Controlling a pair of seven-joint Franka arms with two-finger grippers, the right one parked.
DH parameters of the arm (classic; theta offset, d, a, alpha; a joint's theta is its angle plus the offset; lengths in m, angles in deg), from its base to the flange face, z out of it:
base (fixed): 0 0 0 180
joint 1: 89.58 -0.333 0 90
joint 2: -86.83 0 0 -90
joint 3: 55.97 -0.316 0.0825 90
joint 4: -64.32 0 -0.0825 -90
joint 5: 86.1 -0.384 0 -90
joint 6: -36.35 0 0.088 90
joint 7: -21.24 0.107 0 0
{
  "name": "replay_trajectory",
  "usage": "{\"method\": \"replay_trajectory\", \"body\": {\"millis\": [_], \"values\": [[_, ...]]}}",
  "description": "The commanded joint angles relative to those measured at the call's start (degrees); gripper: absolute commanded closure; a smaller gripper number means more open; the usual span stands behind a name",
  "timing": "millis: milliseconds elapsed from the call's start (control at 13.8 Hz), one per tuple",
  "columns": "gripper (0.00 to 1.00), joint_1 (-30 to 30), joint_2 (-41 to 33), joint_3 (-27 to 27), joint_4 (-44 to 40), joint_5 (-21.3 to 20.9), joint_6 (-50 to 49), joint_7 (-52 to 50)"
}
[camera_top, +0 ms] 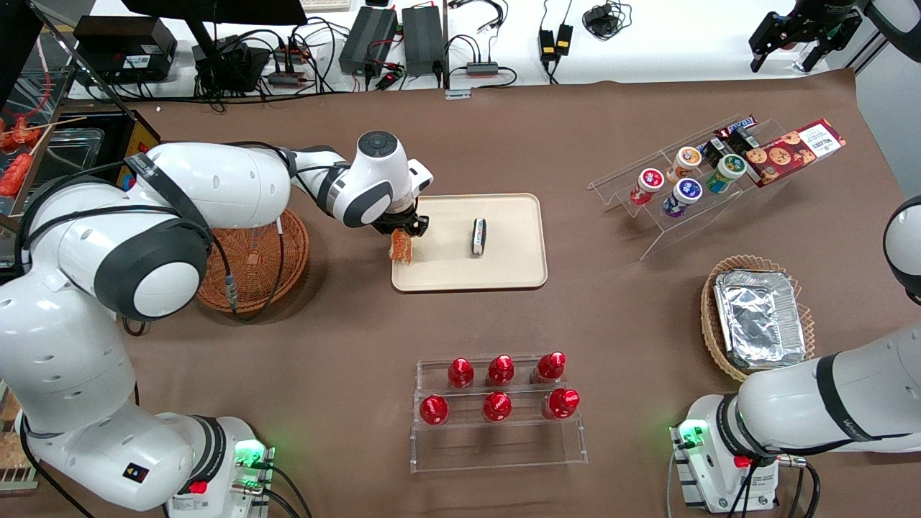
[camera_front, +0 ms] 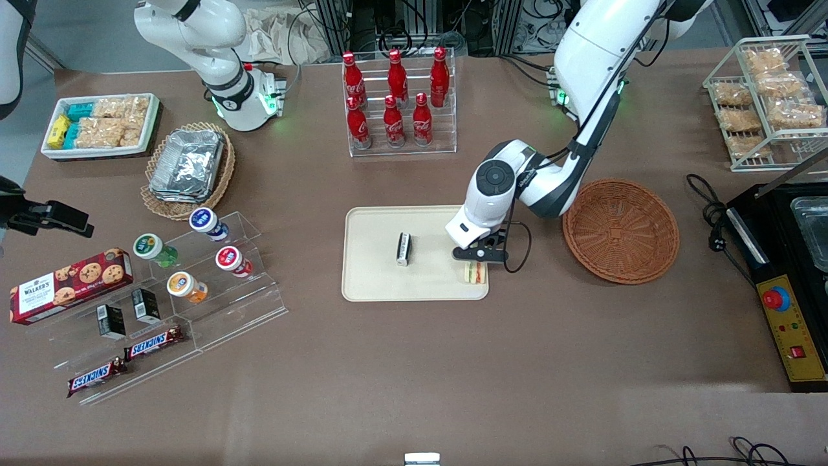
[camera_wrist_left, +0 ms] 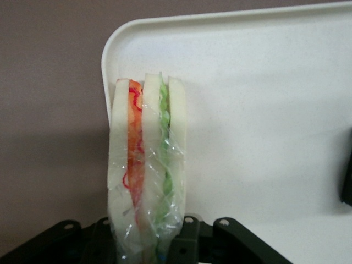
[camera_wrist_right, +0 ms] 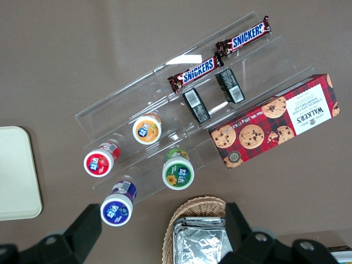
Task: Place sandwich from basket to tray
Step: 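Lower the sandwich onto the tray and open the left gripper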
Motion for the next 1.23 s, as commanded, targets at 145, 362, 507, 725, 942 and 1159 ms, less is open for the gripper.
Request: {"method": "replay_trajectory", "body": {"millis": [145, 362, 507, 725, 942, 1159], "values": [[1.0, 0.63, 1.57, -0.31, -2.08, -1.56, 0.09, -3.17], [1.0, 0.54, 1.66, -0.22, -2.96, -1.21, 0.09, -4.21], [1.0, 0.63, 2.35, -0.22, -3.32, -1.3, 0.09, -4.49], [0.27, 0.54, 3.5, -0.22, -4.37, -1.21, 0.09, -4.57], [0.0, 0.63, 3.94, -0.22, -4.64, -1.48, 0.09, -4.57], [0.0, 0.54, 3.33, -0.22, -4.98, -1.12, -0.26, -4.57]]}}
